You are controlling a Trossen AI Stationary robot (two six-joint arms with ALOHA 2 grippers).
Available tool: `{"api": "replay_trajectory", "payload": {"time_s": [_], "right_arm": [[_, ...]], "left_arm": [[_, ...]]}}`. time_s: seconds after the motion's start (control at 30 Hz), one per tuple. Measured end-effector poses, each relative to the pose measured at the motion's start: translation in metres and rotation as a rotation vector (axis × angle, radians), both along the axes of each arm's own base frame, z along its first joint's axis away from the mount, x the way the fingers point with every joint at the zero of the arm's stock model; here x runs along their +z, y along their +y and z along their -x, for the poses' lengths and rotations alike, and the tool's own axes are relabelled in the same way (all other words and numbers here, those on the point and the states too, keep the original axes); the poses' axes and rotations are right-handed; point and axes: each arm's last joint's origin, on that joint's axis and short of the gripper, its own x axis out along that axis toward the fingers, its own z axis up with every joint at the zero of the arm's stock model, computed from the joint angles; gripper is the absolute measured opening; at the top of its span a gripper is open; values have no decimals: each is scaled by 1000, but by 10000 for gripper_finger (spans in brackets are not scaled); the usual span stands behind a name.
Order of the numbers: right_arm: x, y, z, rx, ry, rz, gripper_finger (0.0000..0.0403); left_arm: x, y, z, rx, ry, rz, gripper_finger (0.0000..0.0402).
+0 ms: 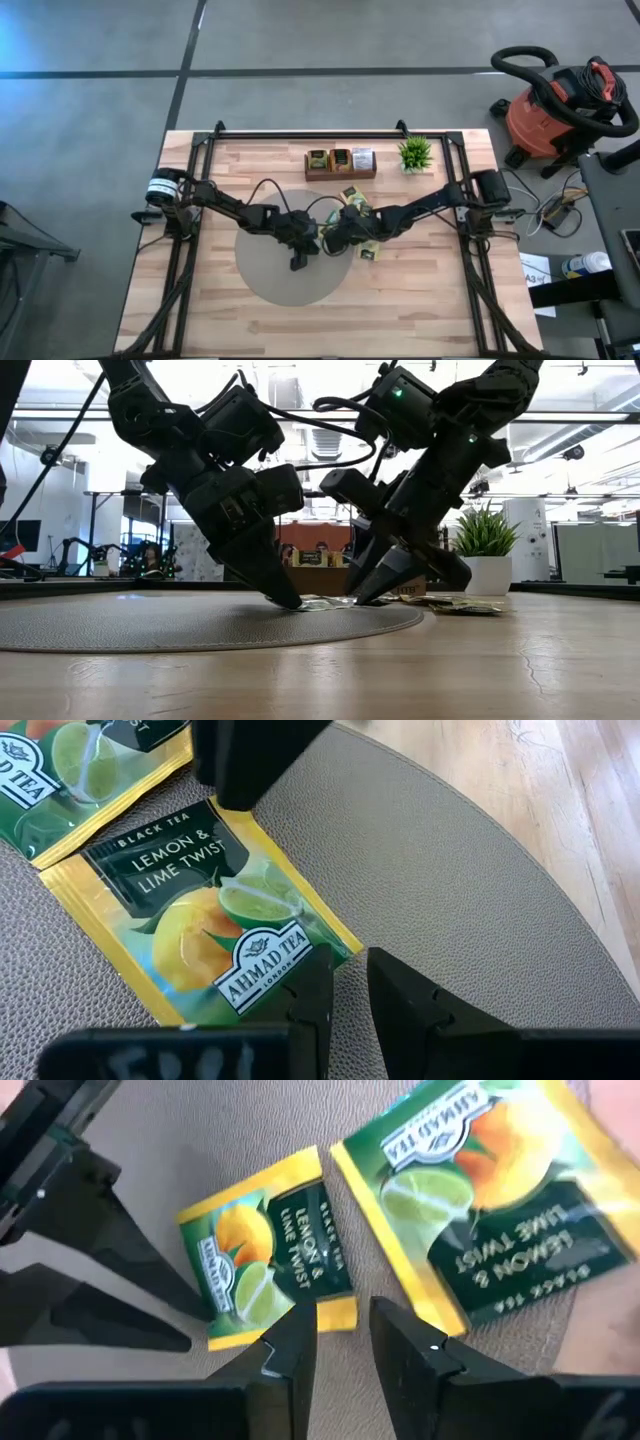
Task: Pick & Place Tea
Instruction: Put the yellow tea sachet into the left compartment of the wooden organizer
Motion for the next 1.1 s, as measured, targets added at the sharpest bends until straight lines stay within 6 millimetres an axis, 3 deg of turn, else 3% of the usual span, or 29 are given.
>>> {"api": "replay_trajectory", "payload": {"time_s": [0.67, 1.1], "right_arm": [[0, -5, -1, 97, 4, -12, 92], [-5, -8, 3, 114, 28, 14, 10]], "left_arm": [[-6, 0, -4, -1, -30, 9, 67], [-6, 0, -5, 2, -36, 6, 67]]}}
